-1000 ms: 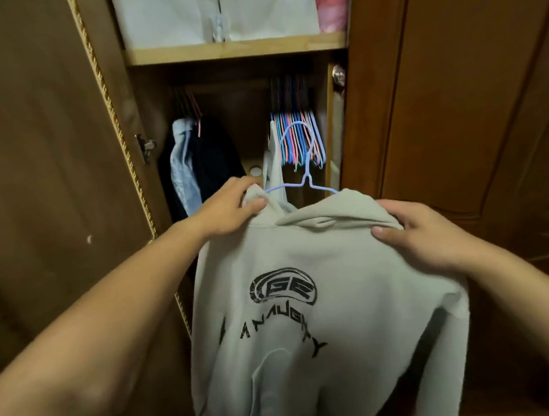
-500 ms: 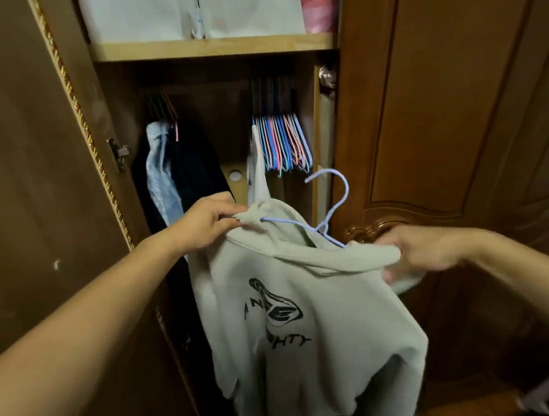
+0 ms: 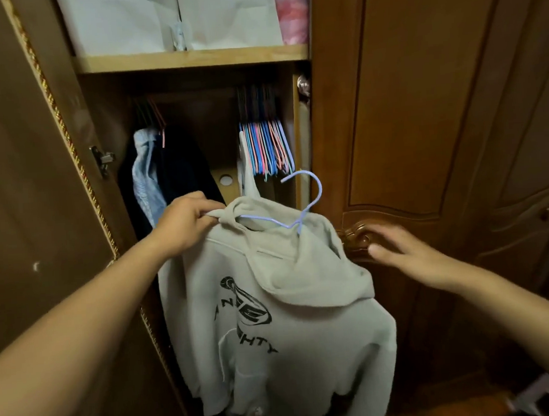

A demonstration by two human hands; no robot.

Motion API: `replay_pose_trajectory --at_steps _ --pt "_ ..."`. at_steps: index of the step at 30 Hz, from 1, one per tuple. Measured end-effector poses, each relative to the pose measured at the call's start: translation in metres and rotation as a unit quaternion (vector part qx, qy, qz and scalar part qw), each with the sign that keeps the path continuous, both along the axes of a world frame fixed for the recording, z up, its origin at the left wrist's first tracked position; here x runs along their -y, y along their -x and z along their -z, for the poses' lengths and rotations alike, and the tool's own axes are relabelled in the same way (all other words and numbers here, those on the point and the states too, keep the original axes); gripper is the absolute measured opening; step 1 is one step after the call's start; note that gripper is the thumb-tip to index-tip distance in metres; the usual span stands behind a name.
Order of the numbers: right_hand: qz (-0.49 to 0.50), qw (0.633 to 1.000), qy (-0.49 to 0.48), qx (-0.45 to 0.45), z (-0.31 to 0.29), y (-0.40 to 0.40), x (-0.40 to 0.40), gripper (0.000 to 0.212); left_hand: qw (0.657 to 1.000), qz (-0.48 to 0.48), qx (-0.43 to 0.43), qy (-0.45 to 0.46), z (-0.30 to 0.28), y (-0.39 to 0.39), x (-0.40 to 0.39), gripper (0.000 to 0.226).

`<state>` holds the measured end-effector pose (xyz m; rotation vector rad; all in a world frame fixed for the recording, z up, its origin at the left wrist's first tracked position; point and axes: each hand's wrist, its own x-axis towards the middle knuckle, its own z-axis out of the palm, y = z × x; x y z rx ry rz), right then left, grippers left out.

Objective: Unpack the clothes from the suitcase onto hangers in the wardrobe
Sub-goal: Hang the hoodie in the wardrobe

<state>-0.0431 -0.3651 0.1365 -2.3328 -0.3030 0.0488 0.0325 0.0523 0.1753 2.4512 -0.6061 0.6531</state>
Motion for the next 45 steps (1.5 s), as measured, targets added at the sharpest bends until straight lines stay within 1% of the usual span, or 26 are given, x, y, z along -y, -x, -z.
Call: replay_pose_trajectory --at_steps 2,3,6,8,9,10,11,12,13,14,16,18,19,21,22,24,26,28,30,32,34,37,40,41,43,45 --pt "-0.089 0.989 -0.065 -0.097 0.013 -0.006 -0.017 0.083 0.999 -0.046 0.008 0.014 -0.006 0.003 0.010 0.023" --pt "-0.103 0.988 -0.084 -0.081 0.018 -0.009 -0.026 0.072 0.997 -0.076 0.016 0.015 -0.009 0.005 0.014 0.020" --pt "0.019 0.992 -0.061 0.109 0.020 -0.023 -0.035 0.035 0.992 -0.107 -0.013 -0.065 -0.022 0.018 0.018 0.012" --pt "0.057 0.979 -0.032 0.192 0.009 -0.026 -0.027 0.024 0.979 -0.059 -0.156 -0.115 -0.036 0.034 0.013 0.023" --pt "0.047 0.975 -0.017 0.218 0.005 -0.025 -0.020 0.027 0.953 -0.033 -0.294 -0.068 -0.041 0.043 0.010 0.037" --pt "0.027 0.971 -0.002 0.237 0.001 -0.024 -0.015 0.031 0.894 -0.013 -0.448 0.027 -0.044 0.051 0.007 0.053" --pt "0.008 0.967 0.014 0.254 -0.001 -0.023 -0.011 0.034 0.819 -0.001 -0.565 0.105 -0.040 0.054 0.002 0.067" --pt "-0.012 0.963 0.031 0.267 -0.003 -0.021 -0.009 0.036 0.766 0.013 -0.628 0.136 -0.033 0.058 0.000 0.072" --pt "-0.027 0.960 0.047 0.274 -0.005 -0.020 -0.008 0.037 0.742 0.019 -0.657 0.132 -0.021 0.062 0.001 0.065" --pt "-0.039 0.959 0.062 0.274 -0.006 -0.020 -0.007 0.036 0.736 0.030 -0.666 0.114 -0.007 0.066 0.005 0.051" --pt "-0.055 0.957 0.085 0.273 -0.009 -0.019 -0.001 0.035 0.744 0.059 -0.657 0.104 0.014 0.074 0.018 0.030" --pt "-0.068 0.955 0.111 0.265 -0.010 -0.017 0.011 0.034 0.780 0.050 -0.601 0.171 0.025 0.075 0.030 0.026" --pt "-0.088 0.955 0.134 0.248 -0.011 -0.016 0.017 0.033 0.807 0.022 -0.543 0.231 0.026 0.073 0.035 0.026" --pt "-0.133 0.951 0.203 0.192 -0.010 -0.015 0.027 0.032 0.878 -0.038 -0.362 0.309 0.020 0.071 0.048 0.027" --pt "-0.131 0.947 0.232 0.178 -0.006 -0.016 0.033 0.032 0.911 -0.028 -0.278 0.302 0.014 0.071 0.057 0.031" --pt "-0.079 0.944 0.250 0.201 -0.001 -0.020 0.048 0.032 0.961 0.047 -0.165 0.218 0.002 0.080 0.074 0.039" --pt "-0.047 0.966 0.132 0.218 -0.004 -0.019 0.060 0.038 0.986 0.070 -0.118 0.090 0.000 0.085 0.080 0.043" --pt "-0.047 0.976 0.009 0.212 -0.008 -0.018 0.071 0.042 0.993 0.040 -0.110 0.024 0.009 0.087 0.069 0.045" --pt "-0.062 0.978 -0.023 0.200 -0.012 -0.013 0.076 0.033 0.977 0.006 -0.188 0.104 0.021 0.092 0.055 0.043" --pt "-0.090 0.980 -0.018 0.176 -0.015 -0.007 0.071 0.025 0.974 -0.013 -0.188 0.128 0.028 0.096 0.054 0.042" --pt "-0.127 0.978 0.042 0.158 -0.016 -0.005 0.050 0.017 0.984 -0.005 -0.140 0.106 0.021 0.096 0.075 0.042" --pt "-0.176 0.956 0.143 0.184 -0.002 -0.004 0.011 0.014 0.975 0.048 -0.162 0.147 0.002 0.090 0.114 0.043" --pt "-0.117 0.965 0.103 0.209 0.003 -0.010 0.012 0.023 0.981 0.006 -0.150 0.125 0.001 0.086 0.082 0.034" --pt "-0.098 0.970 0.082 0.205 0.002 -0.011 0.021 0.027 0.977 -0.007 -0.171 0.127 0.010 0.090 0.059 0.030" --pt "-0.064 0.980 0.045 0.182 -0.001 -0.011 0.041 0.029 0.967 0.000 -0.230 0.113 0.034 0.106 0.023 0.042" --pt "-0.052 0.986 0.018 0.160 -0.006 -0.010 0.050 0.023 0.967 0.006 -0.248 0.061 0.058 0.113 0.017 0.051"
